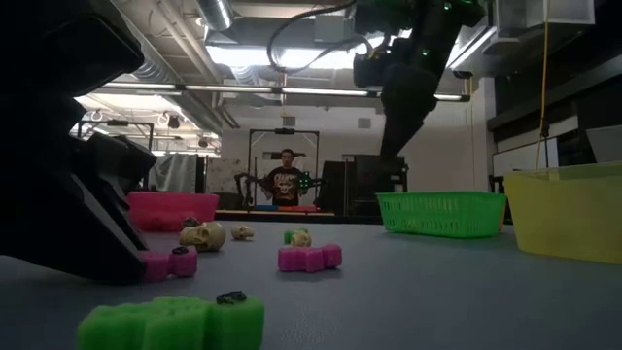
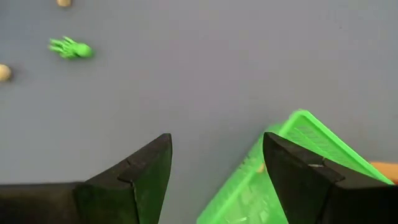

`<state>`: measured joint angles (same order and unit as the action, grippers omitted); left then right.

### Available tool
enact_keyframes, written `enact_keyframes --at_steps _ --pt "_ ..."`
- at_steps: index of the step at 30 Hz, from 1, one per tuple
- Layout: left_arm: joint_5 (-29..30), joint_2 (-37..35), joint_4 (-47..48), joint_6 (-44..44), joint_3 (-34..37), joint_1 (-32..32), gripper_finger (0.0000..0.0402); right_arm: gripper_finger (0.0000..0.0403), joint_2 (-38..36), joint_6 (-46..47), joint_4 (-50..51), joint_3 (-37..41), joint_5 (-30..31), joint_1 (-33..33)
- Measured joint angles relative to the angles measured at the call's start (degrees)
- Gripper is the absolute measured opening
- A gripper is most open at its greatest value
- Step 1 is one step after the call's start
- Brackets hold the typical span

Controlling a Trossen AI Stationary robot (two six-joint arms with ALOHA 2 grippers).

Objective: Sort Halloween decoration
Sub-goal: Put the pink skeleton toy into the yellow bin

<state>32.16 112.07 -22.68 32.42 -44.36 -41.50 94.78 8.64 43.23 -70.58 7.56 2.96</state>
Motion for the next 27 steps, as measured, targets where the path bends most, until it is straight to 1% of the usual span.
enact_keyframes --at_steps 4,9,11,14,17,20,23,27 --pt "0.1 0.0 0.1 0.0 0.0 0.0 0.0020 0.0250 0.0 0.0 -1.7 0.0 -1.2 0.0" --pt "0.0 -0.3 -0.3 0.0 0.1 0.0 0.0017 0.0250 0.0 0.0 -3.2 0.0 -1.4 0.0" --pt "0.0 -0.8 -0.1 -0.1 0.2 0.0 0.0017 0.0250 0.0 0.0 -3.9 0.0 -3.6 0.0" --pt "1.0 -2.2 0.7 -1.8 0.3 0.1 0.0017 0.0250 0.0 0.0 -6.4 0.0 -9.4 0.0" --pt "3.8 -3.9 0.8 -5.3 0.4 0.2 0.0016 0.0250 0.0 0.5 -10.0 0.0 -16.4 0.0" --pt "8.2 -5.9 0.0 -9.8 0.3 0.3 0.0016 0.0250 0.0 3.3 -14.5 0.0 -22.5 0.0" --pt "12.3 -7.8 -0.3 -16.0 0.3 0.9 0.0016 0.0250 0.0 6.3 -19.1 0.0 -25.4 0.0" --pt "19.1 -10.6 -0.9 -24.8 0.3 2.5 0.0016 0.0250 0.0 11.4 -24.7 0.0 -26.8 0.0"
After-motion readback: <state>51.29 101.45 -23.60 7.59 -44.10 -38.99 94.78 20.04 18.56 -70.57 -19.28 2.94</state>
